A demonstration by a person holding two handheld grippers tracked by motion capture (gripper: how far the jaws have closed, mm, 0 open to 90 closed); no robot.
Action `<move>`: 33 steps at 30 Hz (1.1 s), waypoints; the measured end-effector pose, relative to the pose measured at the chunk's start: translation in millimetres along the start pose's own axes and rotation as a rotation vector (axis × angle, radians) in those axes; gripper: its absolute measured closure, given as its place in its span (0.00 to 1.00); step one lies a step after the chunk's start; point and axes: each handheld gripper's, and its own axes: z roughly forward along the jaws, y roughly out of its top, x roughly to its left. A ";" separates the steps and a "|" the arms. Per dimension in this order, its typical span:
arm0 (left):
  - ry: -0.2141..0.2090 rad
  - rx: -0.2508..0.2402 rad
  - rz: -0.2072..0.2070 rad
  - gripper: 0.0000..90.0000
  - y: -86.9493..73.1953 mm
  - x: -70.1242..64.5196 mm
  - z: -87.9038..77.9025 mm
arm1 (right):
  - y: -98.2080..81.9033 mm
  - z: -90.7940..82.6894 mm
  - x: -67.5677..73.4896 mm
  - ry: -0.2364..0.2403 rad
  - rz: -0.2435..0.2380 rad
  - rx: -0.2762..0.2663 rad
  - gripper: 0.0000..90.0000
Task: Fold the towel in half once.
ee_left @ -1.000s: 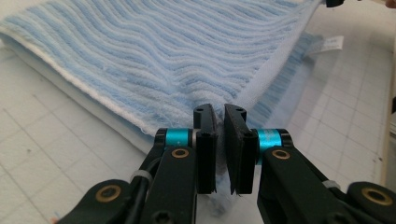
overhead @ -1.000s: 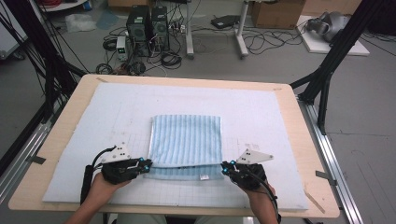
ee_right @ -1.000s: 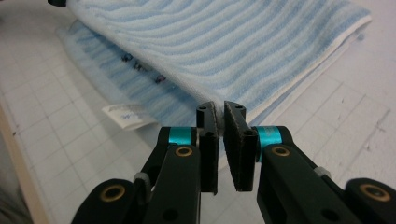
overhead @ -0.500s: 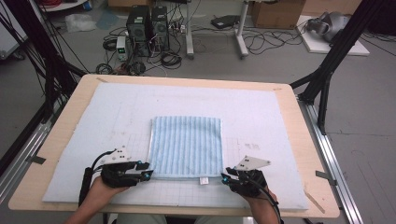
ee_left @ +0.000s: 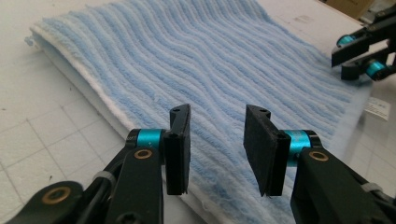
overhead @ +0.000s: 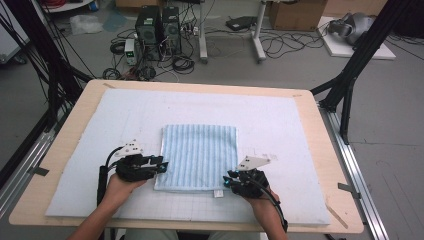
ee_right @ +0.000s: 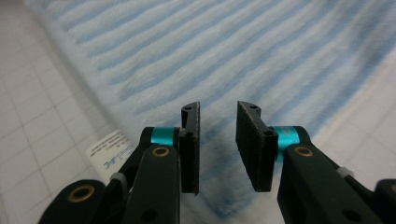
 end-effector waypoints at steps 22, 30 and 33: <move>0.149 -0.030 -0.037 0.72 37.7 50.5 39.1 | 35.3 19.3 -51.9 -0.086 0.048 -0.100 0.71; 0.201 0.011 -0.068 0.78 49.0 71.4 67.2 | 59.5 52.3 -91.5 -0.151 0.140 -0.103 0.78; 0.217 0.043 -0.080 0.79 48.3 74.9 74.0 | 65.4 63.7 -99.5 -0.182 0.149 -0.057 0.79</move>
